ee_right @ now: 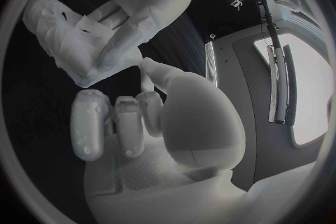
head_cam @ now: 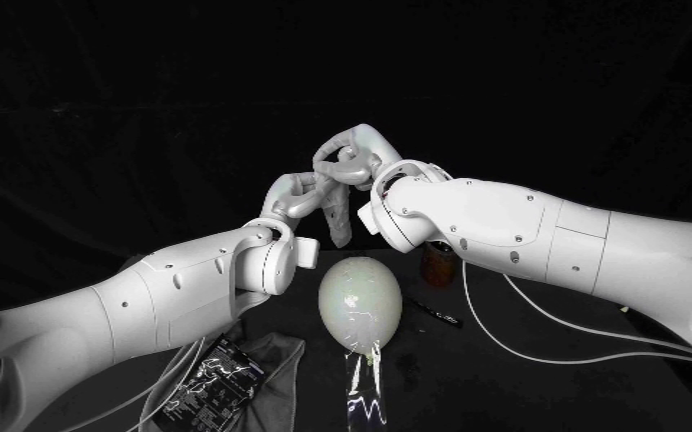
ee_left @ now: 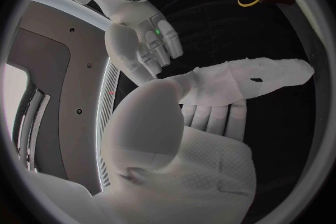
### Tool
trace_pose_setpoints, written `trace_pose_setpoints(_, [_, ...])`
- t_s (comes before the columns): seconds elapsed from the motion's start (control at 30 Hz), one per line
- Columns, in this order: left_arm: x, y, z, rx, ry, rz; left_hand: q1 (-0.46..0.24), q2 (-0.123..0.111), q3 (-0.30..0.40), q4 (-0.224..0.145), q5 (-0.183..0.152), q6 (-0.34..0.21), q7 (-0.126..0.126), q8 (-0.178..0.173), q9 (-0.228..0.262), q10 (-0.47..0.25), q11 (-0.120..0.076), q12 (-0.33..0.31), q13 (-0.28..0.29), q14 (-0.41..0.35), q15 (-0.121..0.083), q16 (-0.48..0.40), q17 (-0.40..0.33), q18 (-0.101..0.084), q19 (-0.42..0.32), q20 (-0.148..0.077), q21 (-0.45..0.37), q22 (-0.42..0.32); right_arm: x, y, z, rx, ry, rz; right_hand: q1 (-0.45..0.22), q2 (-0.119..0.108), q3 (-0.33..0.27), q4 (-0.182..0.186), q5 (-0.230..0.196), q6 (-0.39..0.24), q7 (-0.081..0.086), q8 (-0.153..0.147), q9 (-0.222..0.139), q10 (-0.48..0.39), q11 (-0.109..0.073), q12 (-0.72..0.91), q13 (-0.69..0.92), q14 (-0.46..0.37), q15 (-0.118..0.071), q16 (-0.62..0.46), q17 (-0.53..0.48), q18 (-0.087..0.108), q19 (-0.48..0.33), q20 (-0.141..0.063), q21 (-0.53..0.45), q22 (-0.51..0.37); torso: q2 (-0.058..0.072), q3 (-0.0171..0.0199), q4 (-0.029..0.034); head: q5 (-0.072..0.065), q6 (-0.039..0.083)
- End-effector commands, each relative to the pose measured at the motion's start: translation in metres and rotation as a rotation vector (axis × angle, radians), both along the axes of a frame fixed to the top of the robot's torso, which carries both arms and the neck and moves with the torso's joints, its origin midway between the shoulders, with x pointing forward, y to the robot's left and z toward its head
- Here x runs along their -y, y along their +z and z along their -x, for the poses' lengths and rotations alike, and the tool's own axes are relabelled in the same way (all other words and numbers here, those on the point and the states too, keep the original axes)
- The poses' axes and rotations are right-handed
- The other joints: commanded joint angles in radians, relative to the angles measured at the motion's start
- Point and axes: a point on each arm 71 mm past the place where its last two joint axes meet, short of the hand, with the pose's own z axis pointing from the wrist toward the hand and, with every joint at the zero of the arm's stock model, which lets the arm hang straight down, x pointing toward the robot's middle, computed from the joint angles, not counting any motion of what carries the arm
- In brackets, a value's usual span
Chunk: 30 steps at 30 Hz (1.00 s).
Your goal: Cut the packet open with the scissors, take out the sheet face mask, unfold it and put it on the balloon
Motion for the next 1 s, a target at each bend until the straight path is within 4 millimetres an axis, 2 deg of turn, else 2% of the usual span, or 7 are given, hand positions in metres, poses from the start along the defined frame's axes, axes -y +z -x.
trace_pose_setpoints(0.03, [0.004, 0.003, 0.002, 0.013, -0.065, 0.037, 0.003, 0.008, 0.028, 0.000, 0.000, 0.002, -0.001, 0.007, 0.005, 0.005, 0.003, -0.010, -0.002, 0.002, 0.003, -0.003, 0.000, 0.011, 0.009, 0.001, 0.005, -0.001, 0.002, 0.000, -0.003, -0.018, 0.001, -0.017, -0.027, 0.000, 0.001, 0.001, 0.005, -0.037, 0.005, -0.019, -0.004, 0.031, 0.008, -0.036, 0.137, 0.104, 0.004, -0.006, 0.241, -0.001, 0.016, 0.001, -0.019, 0.207, 0.000, 0.0003, 0.0005, 0.001, 0.001])
trace_pose_setpoints(0.1, [0.004, 0.003, 0.003, 0.009, -0.084, 0.038, 0.003, 0.008, 0.041, 0.000, 0.000, -0.001, 0.000, 0.007, 0.007, 0.004, 0.004, -0.012, -0.002, 0.000, 0.003, -0.006, 0.000, 0.012, 0.010, 0.002, 0.005, -0.002, 0.004, 0.001, -0.005, -0.020, -0.001, -0.025, -0.048, -0.006, -0.011, 0.013, 0.004, -0.060, 0.014, -0.034, -0.010, 0.018, 0.016, -0.068, 0.120, 0.102, 0.010, -0.011, 0.232, 0.003, 0.006, 0.004, -0.039, 0.202, 0.000, 0.0002, 0.0005, -0.001, 0.001])
trace_pose_setpoints(0.27, [0.005, 0.002, 0.006, -0.008, -0.159, 0.030, 0.000, 0.011, 0.088, 0.000, 0.000, -0.012, 0.015, 0.009, 0.013, -0.007, 0.013, -0.013, -0.002, -0.001, 0.008, -0.013, -0.001, 0.019, 0.027, -0.001, 0.012, -0.002, 0.009, 0.001, -0.007, -0.028, 0.011, -0.039, -0.158, -0.064, -0.093, 0.084, 0.005, -0.146, 0.061, -0.111, -0.049, -0.030, 0.056, -0.172, 0.066, 0.090, 0.046, -0.035, 0.196, 0.014, -0.034, 0.028, -0.109, 0.180, 0.001, 0.0001, 0.0007, 0.000, 0.003])
trace_pose_setpoints(0.4, [0.006, 0.001, 0.008, -0.024, -0.216, 0.016, 0.012, 0.011, 0.130, -0.023, 0.000, -0.031, 0.015, 0.005, 0.018, 0.051, 0.001, 0.008, 0.004, 0.043, -0.006, 0.005, 0.008, 0.023, 0.049, -0.008, 0.023, 0.001, 0.013, 0.001, -0.007, -0.045, 0.039, -0.036, -0.189, -0.078, -0.130, 0.114, 0.004, -0.168, 0.069, -0.139, -0.064, -0.051, 0.066, -0.212, 0.045, 0.084, 0.056, -0.043, 0.183, 0.019, -0.048, 0.038, -0.133, 0.173, 0.001, 0.0003, 0.0002, 0.001, 0.003])
trace_pose_setpoints(0.57, [0.008, 0.000, 0.011, -0.037, -0.277, -0.008, 0.011, 0.002, 0.161, -0.050, 0.000, -0.055, 0.002, -0.005, 0.020, 0.118, -0.015, 0.017, 0.002, 0.064, -0.017, 0.007, 0.011, 0.022, 0.071, -0.018, 0.037, 0.004, 0.017, 0.001, -0.007, -0.065, 0.062, -0.034, -0.205, -0.075, -0.159, 0.143, 0.005, -0.169, 0.071, -0.153, -0.072, -0.053, 0.070, -0.213, 0.043, 0.084, 0.059, -0.043, 0.183, 0.021, -0.051, 0.046, -0.137, 0.173, 0.000, 0.0007, 0.0003, 0.003, 0.004])
trace_pose_setpoints(0.77, [0.010, -0.002, 0.014, -0.053, -0.325, -0.025, 0.006, 0.000, 0.188, -0.068, 0.000, -0.104, -0.008, -0.031, 0.014, 0.144, -0.025, 0.009, 0.001, 0.071, -0.022, 0.003, 0.012, 0.020, 0.072, -0.022, 0.040, 0.003, 0.022, 0.001, -0.008, -0.074, 0.070, -0.039, -0.216, -0.069, -0.188, 0.173, 0.005, -0.161, 0.071, -0.162, -0.079, -0.052, 0.069, -0.210, 0.043, 0.084, 0.060, -0.041, 0.185, 0.023, -0.051, 0.052, -0.139, 0.173, 0.001, 0.0001, -0.0004, 0.001, 0.004])
trace_pose_setpoints(1.0, [0.006, -0.003, 0.015, -0.065, -0.346, -0.033, -0.016, -0.015, 0.256, -0.108, 0.000, -0.183, -0.043, -0.076, -0.005, 0.174, -0.034, -0.001, 0.001, 0.082, -0.027, -0.003, 0.014, 0.019, 0.062, -0.021, 0.043, 0.003, 0.051, 0.005, -0.013, -0.050, 0.012, -0.086, -0.197, -0.048, -0.198, 0.189, 0.005, -0.137, 0.067, -0.163, -0.083, -0.061, 0.066, -0.229, 0.031, 0.078, 0.058, -0.052, 0.167, 0.030, -0.065, 0.054, -0.167, 0.165, 0.001, -0.0004, 0.0005, -0.002, 0.004])
